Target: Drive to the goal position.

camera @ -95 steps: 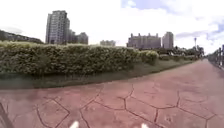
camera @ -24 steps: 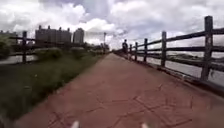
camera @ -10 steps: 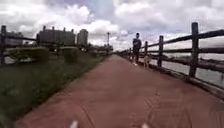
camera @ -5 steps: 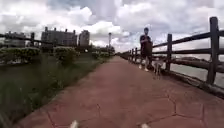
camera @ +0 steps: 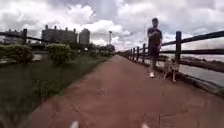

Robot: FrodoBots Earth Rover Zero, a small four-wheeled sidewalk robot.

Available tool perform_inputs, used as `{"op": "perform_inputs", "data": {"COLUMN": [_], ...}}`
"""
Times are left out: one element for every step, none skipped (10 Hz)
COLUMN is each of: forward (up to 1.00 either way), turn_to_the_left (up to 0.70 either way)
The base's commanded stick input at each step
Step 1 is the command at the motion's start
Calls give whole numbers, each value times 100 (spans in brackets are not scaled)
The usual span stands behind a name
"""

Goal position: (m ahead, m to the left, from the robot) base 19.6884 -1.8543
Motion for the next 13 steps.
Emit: {"op": "perform_inputs", "data": {"forward": [100,100,100,100,100,100,100,100,100,100,100,100,100], "turn_to_the_left": [0,0,0,0,0,0,0,0,0,0,0,0,0]}}
